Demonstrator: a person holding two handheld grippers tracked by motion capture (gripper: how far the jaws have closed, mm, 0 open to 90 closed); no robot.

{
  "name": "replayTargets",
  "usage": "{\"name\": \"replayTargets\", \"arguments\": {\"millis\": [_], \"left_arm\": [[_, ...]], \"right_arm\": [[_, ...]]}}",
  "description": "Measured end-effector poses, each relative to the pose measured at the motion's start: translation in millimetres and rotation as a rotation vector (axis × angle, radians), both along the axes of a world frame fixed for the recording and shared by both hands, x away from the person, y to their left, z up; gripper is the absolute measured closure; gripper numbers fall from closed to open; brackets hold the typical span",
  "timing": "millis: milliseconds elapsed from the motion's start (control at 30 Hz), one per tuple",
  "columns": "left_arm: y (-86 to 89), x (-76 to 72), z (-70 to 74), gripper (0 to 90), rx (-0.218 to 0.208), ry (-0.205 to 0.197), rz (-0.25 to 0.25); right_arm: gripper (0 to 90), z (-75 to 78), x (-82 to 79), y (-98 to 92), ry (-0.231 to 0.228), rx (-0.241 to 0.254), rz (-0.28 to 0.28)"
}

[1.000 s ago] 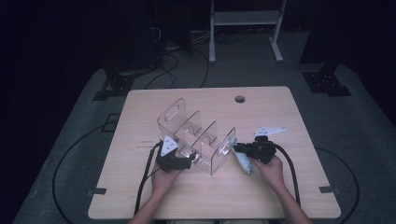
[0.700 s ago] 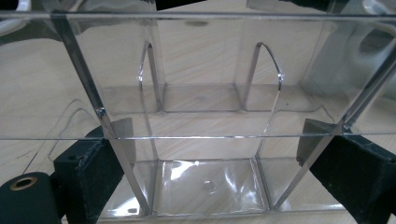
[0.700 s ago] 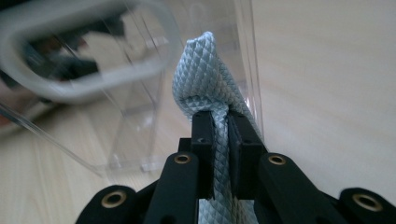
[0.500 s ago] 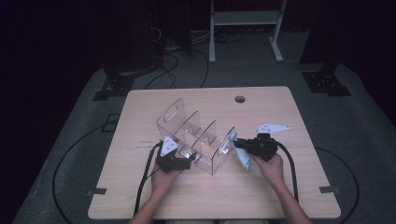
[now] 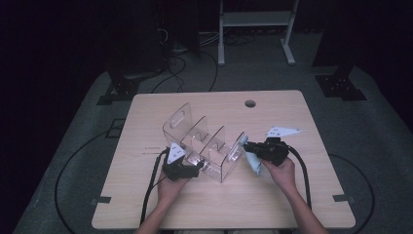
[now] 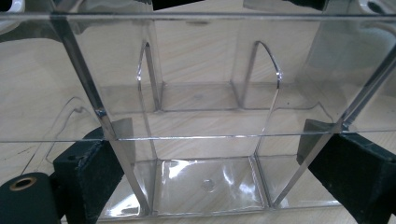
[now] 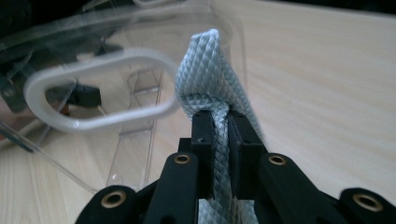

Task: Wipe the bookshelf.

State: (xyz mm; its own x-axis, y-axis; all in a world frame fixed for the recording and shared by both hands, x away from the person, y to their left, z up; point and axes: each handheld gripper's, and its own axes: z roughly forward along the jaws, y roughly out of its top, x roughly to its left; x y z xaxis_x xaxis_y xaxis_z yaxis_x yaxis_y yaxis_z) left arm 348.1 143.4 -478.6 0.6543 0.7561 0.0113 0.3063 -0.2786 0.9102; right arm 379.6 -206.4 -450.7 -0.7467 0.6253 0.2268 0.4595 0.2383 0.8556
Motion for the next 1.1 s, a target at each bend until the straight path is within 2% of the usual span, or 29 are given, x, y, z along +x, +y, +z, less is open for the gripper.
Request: {"name": "replayTargets", "arguments": {"millis": [33,67,133,300,433,500,533,567,633,667,800,833,867,900,933,1000,1067,1100], "left_arm": [[0.6,-0.3,-0.5,7.0,-0.006,0.002,0.000],[0.6,-0.3,-0.5,7.0,-0.006,0.002,0.000],[0.5,-0.7,-0.4,7.0,-0.006,0.002,0.001],[1.3,-0.8,-1.2,6.6,-0.017,0.009,-0.008],[2.2,-1.4,-0.9,6.4,-0.018,0.005,-0.014],[2.1,-1.6,-0.7,6.5,-0.016,0.005,-0.012],[2.2,-1.5,-0.7,6.6,-0.017,0.005,-0.013],[2.2,-1.6,-0.8,6.6,-0.016,0.006,-0.012],[1.4,-2.0,-0.9,6.6,-0.018,0.010,-0.008],[0.5,-2.2,-0.6,6.6,-0.016,0.006,-0.005],[0.4,-2.7,-0.9,6.5,-0.019,0.004,0.000],[0.7,-3.0,-0.9,6.5,-0.020,0.005,-0.001],[2.3,-3.3,-0.6,6.6,-0.017,0.007,-0.005],[2.3,-3.3,-0.6,6.6,-0.017,0.007,-0.005],[2.4,-3.4,-0.5,6.6,-0.016,0.008,-0.004],[1.2,-3.7,-0.5,6.6,-0.016,0.007,0.008],[-0.1,-3.7,0.0,6.6,-0.012,0.008,0.020],[0.0,-3.2,0.0,6.6,-0.011,0.008,0.023]], "right_arm": [[82.0,-17.0,2.2,1.7,0.041,-0.013,-0.001],[82.0,-17.0,2.2,1.7,0.041,-0.013,-0.001],[82.0,-32.1,5.5,4.4,0.105,-0.059,0.010],[82.0,-24.6,6.9,3.4,0.092,-0.074,0.008],[82.0,-33.6,4.0,6.9,0.119,-0.040,0.012],[81.9,-33.5,1.3,10.4,0.120,-0.051,0.032],[82.0,-32.1,-1.4,14.0,0.113,-0.074,0.054],[82.0,-27.5,-1.6,15.8,0.086,-0.122,0.065],[82.0,-26.9,2.0,13.0,0.093,-0.113,0.060],[82.0,-29.1,8.2,6.8,0.112,-0.071,0.028],[81.9,-36.3,5.8,9.7,0.122,-0.068,0.019],[81.9,-37.6,1.6,13.9,0.129,-0.069,0.035],[81.9,-37.9,-7.6,23.0,0.129,-0.090,0.082],[81.9,-37.9,-7.6,23.0,0.129,-0.090,0.082],[81.9,-36.5,-10.2,25.7,0.111,-0.112,0.093],[81.9,-34.0,-4.7,24.0,0.114,-0.124,0.101],[81.9,-34.5,3.8,19.0,0.120,-0.107,0.067],[81.9,-37.6,7.9,17.0,0.135,-0.079,0.048]]}}
